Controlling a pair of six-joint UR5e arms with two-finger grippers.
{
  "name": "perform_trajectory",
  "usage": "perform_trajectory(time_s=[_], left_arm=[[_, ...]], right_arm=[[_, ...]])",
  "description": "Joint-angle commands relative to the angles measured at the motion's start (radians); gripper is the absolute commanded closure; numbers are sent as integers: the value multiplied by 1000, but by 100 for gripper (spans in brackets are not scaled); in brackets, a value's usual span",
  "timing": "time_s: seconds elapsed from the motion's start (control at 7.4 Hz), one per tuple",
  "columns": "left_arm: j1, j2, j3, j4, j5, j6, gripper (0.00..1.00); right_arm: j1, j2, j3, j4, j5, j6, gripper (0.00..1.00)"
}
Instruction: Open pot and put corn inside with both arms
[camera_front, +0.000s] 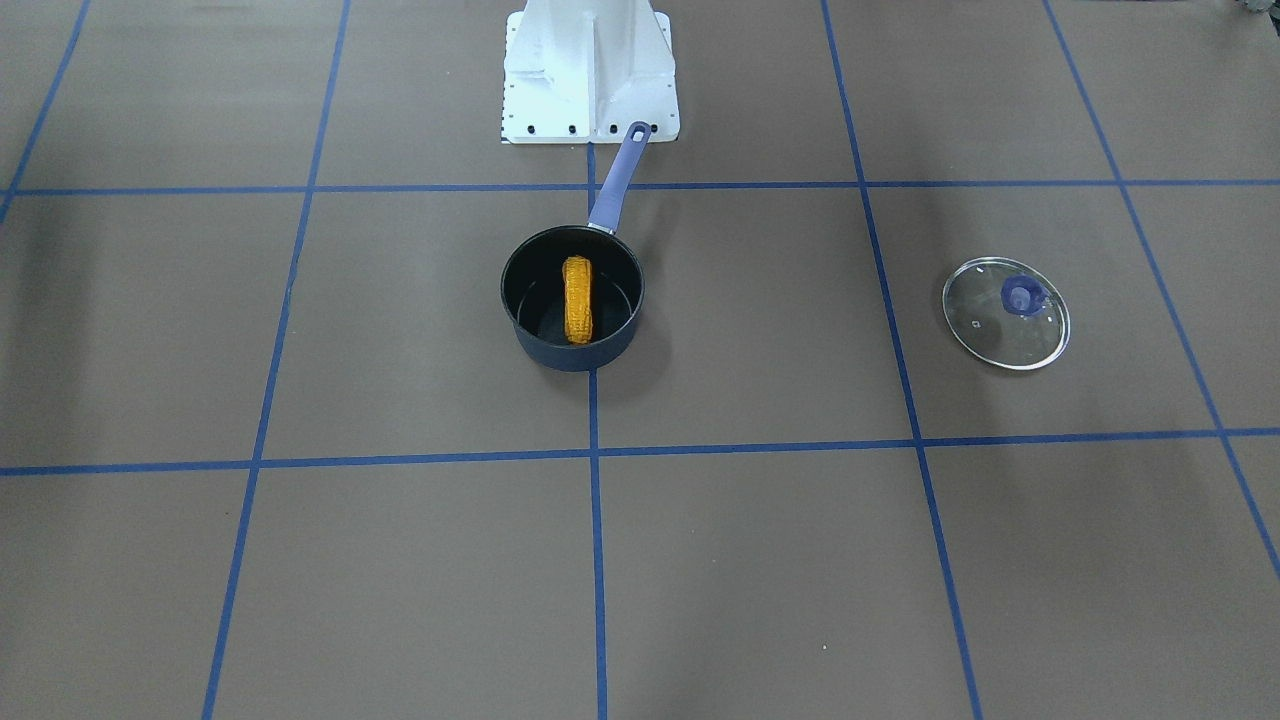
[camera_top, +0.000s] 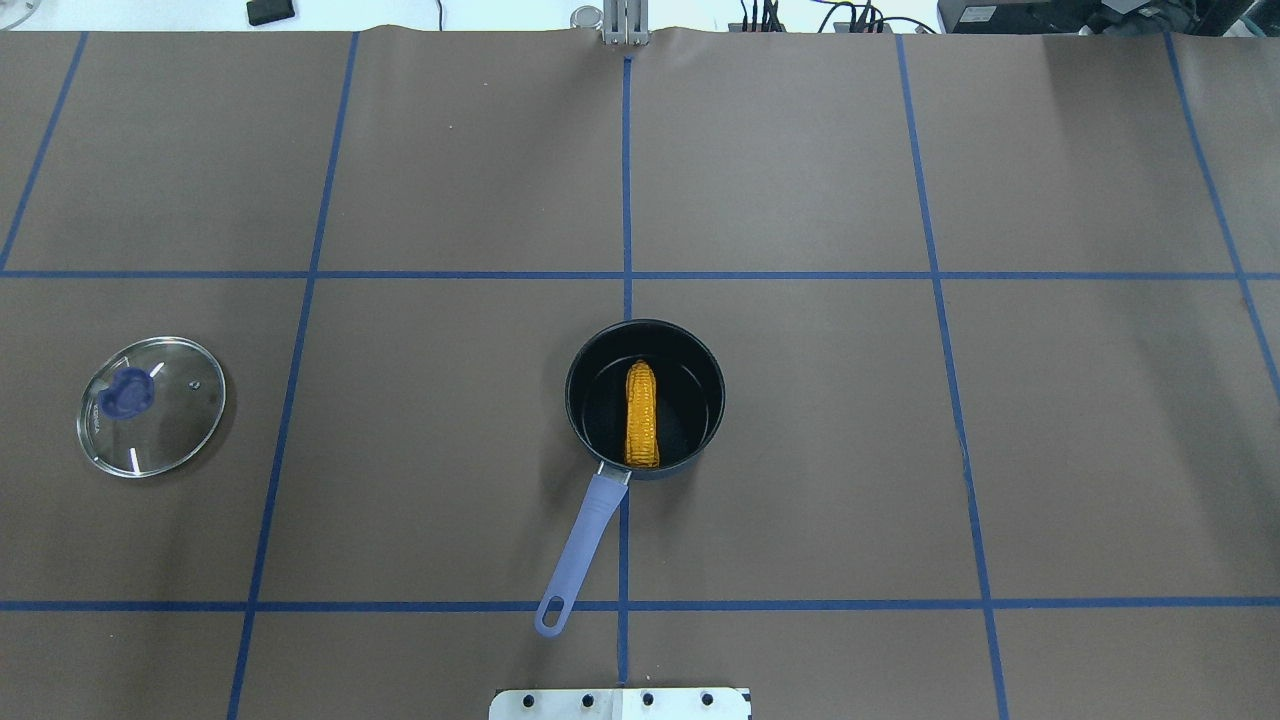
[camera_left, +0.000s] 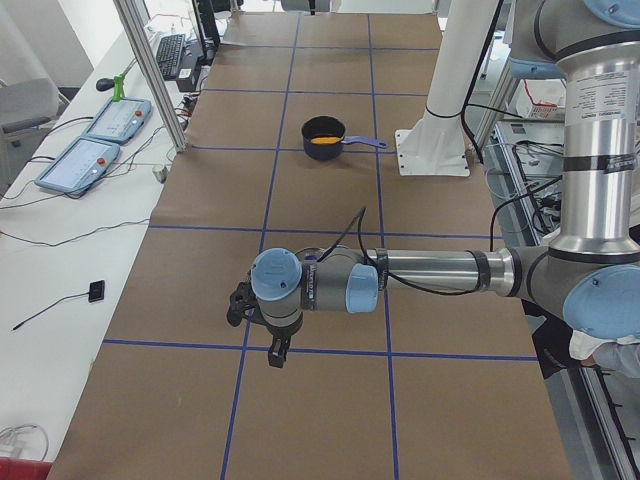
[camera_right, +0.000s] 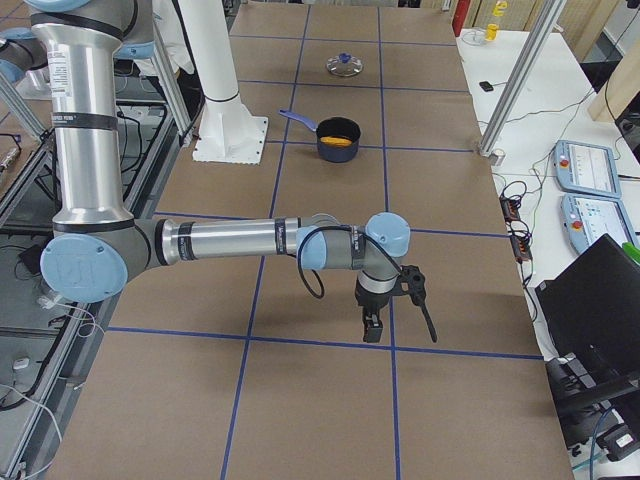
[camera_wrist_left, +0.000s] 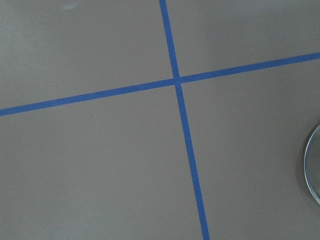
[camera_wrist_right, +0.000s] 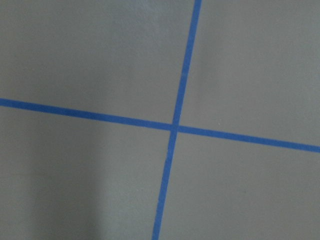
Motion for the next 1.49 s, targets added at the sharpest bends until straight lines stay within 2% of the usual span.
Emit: perform_trajectory(time_s=[0.0,1.35], left_arm=[[0,0,0,-1,0,-1,1],[0,1,5,0,0,-1,1]], right_arm=[[14,-30,-2,0,2,2,0],[14,-21,5,0,20,2,0]])
